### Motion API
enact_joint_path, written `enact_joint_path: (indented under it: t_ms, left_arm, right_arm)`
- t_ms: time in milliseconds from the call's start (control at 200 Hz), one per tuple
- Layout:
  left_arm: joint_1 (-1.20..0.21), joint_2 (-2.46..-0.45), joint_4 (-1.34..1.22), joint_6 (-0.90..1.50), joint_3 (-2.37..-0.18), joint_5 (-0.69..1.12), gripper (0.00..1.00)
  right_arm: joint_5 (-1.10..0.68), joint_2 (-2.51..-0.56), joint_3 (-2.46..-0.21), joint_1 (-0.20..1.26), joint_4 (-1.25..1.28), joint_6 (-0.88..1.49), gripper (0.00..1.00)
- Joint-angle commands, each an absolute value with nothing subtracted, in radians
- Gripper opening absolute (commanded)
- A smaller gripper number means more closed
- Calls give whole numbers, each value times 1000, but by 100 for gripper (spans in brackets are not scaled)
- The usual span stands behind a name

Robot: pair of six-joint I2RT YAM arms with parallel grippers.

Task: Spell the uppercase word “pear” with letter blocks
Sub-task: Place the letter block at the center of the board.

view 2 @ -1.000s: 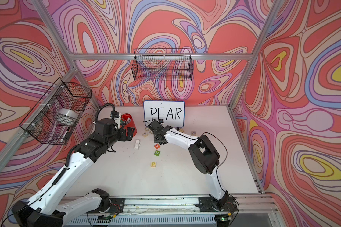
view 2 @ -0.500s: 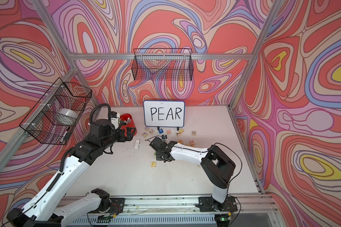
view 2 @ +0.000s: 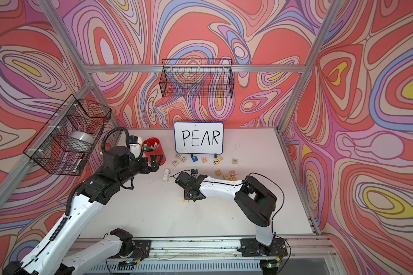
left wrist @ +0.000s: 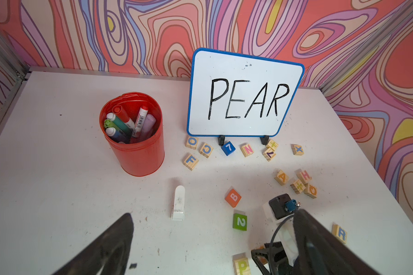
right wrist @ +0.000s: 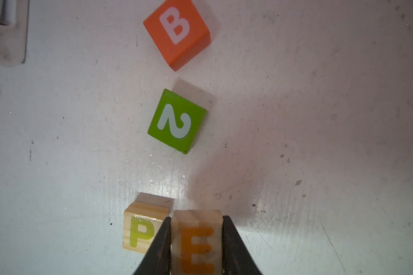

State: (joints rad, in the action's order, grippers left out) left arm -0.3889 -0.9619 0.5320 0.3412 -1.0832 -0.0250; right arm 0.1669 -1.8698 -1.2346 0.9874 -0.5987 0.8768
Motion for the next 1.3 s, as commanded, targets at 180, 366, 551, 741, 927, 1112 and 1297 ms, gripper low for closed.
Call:
enact_joint_path:
  t_ms: [180, 366, 551, 741, 927, 1112, 1297]
  left_arm:
    - [-386, -929, 555, 337, -1104, -50, 100]
    - [-385, -919, 552, 334, -1102, -51, 100]
    - [-386, -916, 554, 328, -1103, -59, 100]
    - [-385, -903, 548, 323, -1097, -67, 100]
    - [-386, -902, 548, 321, -1097, -68, 100]
    - [-385, -901, 546, 319, -1095, -65, 100]
    - [-386, -902, 547, 314, -1095, -65, 100]
  right_arm:
    - [141, -1907, -1259, 997, -627, 873, 28]
    - [131, -1917, -1265, 997, -626, 872, 29]
    - [121, -1934, -1280, 996, -628, 861, 32]
    - [115, -1944, -1286, 996, -633, 861, 34]
    - [115, -1942, -1285, 997, -634, 857, 36]
    - [118, -1938, -1284, 996, -634, 857, 38]
    - [117, -1918, -1272, 997, -620, 854, 41]
